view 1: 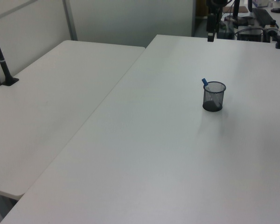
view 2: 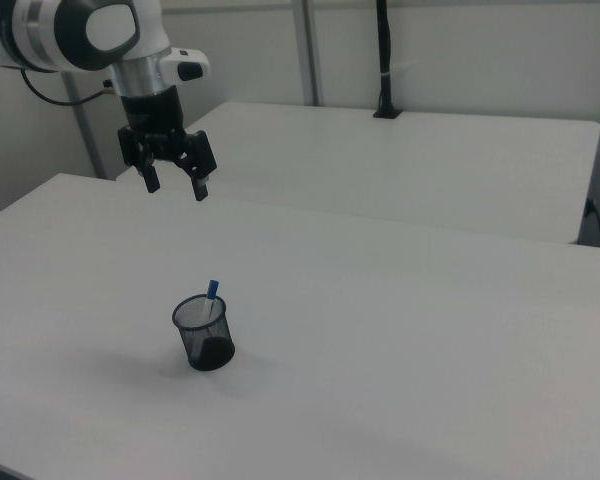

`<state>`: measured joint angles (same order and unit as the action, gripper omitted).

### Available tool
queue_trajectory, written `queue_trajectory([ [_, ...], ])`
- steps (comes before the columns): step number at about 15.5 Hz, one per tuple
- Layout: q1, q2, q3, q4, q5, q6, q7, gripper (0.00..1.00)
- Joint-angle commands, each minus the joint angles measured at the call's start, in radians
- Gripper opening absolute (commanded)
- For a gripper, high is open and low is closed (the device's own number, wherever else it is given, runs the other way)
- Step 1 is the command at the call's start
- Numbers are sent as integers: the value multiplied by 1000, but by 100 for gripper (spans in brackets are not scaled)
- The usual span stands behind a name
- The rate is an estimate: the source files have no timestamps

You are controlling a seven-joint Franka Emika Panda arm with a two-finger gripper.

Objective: Remove the marker
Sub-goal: 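Move the gripper down over the black mesh cup toward the marker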

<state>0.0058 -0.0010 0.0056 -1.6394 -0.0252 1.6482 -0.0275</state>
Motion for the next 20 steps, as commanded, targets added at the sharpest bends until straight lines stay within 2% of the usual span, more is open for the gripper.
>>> queue_trajectory([
  [1,2,-14,4,-3,11,-31,-14,100],
  [12,-1,-13,4,-14,11,-25,-12,100],
  [17,-3,2,4,-65,-54,-8,-14,100],
  [20,-4,7,4,-173,-56,137,-14,100],
])
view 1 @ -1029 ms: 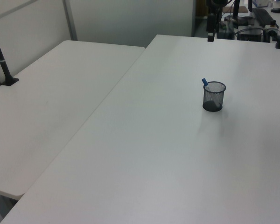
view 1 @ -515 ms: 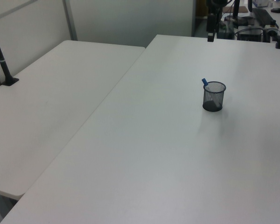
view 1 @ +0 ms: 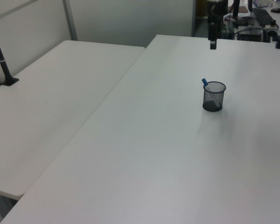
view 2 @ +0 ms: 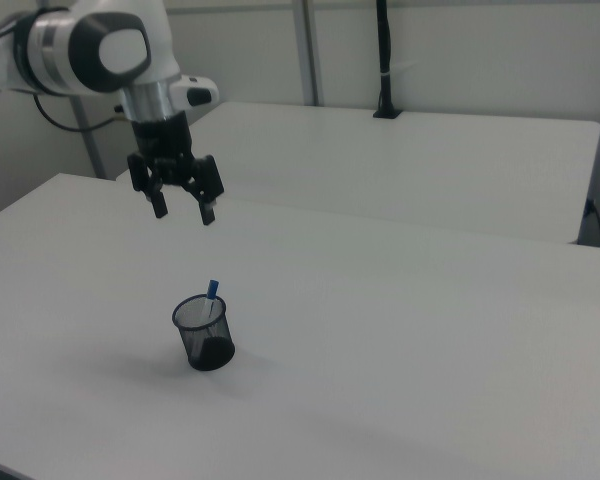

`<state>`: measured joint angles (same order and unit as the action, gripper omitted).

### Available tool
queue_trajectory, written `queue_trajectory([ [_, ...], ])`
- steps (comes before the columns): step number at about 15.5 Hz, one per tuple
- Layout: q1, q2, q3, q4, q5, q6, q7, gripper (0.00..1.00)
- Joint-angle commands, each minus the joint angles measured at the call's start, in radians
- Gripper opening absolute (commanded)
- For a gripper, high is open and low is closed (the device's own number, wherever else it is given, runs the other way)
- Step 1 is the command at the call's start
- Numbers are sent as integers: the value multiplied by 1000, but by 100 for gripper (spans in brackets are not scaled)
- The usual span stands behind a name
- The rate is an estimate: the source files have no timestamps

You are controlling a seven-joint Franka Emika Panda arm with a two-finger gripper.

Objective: Remove the marker
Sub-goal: 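Move the gripper down over the black mesh cup toward the marker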

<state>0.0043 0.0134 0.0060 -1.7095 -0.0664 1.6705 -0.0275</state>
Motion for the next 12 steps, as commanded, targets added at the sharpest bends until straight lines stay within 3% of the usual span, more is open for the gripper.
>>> queue_trajectory([
  [1,-3,3,3,-132,-15,159,-14,100],
  [6,-3,59,3,-165,-15,224,-12,98],
  [12,-3,99,3,-212,-15,320,-12,62],
])
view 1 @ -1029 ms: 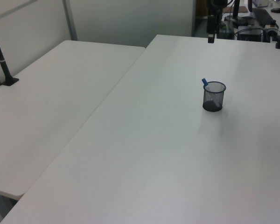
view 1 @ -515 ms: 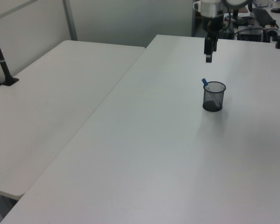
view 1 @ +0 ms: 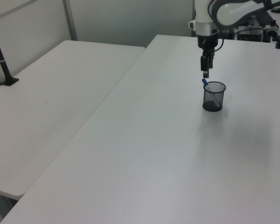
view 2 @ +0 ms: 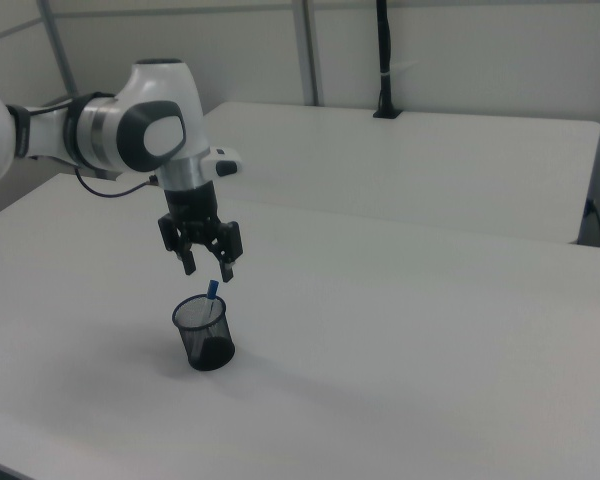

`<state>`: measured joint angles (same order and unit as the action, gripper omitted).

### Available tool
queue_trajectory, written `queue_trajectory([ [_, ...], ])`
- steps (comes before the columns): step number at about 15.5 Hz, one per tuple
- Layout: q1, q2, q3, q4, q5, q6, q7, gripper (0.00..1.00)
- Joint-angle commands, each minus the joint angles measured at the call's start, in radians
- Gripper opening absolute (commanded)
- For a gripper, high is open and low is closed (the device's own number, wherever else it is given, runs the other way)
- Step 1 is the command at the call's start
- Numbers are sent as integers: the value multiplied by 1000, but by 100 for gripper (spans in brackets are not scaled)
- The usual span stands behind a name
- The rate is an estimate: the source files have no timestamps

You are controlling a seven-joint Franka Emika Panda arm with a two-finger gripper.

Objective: Remove the marker
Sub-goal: 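Close the gripper on the blue-capped marker inside the cup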

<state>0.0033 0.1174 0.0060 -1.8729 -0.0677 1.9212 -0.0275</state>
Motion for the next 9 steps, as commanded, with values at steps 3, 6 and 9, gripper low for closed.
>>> queue_trajectory([
  [3,3,14,3,-55,-14,91,-11,54],
  [6,3,21,3,-55,-14,113,-11,32],
  [9,3,18,3,-52,-12,108,-11,16],
])
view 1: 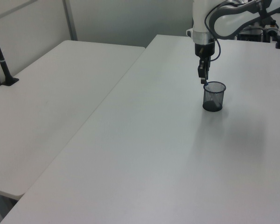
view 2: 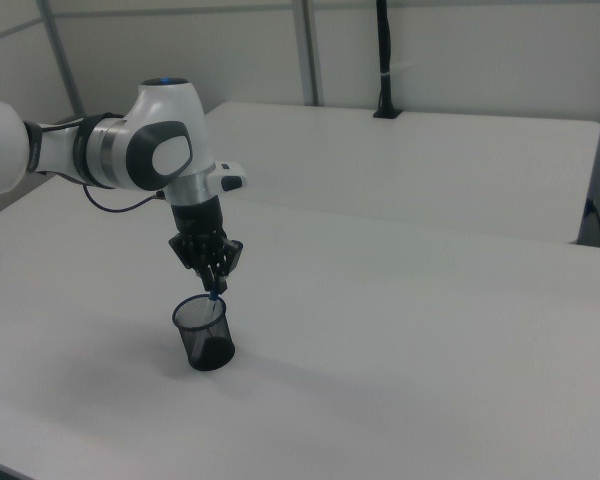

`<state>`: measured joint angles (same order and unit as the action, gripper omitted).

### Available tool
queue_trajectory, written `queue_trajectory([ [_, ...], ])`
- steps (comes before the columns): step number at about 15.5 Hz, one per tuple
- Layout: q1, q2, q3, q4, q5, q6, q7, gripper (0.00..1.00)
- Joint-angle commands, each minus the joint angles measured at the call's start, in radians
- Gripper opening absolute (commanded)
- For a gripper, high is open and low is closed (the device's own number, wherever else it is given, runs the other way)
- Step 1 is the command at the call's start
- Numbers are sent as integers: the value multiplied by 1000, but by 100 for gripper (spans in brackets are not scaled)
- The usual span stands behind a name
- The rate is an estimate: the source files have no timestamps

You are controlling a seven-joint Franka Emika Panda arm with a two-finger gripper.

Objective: Remove the marker
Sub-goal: 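Close the gripper on the blue-capped marker inside the cup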

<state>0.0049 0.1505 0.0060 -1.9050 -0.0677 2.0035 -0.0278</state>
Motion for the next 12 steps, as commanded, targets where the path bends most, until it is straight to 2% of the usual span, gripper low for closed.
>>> queue_trajectory([
  [1,0,-19,3,-17,-11,23,-11,12],
  [3,0,-19,3,-17,-11,20,-11,7],
  [6,-6,-31,3,-6,-3,0,-9,7],
  [12,-13,-54,-3,159,2,-162,-7,7],
])
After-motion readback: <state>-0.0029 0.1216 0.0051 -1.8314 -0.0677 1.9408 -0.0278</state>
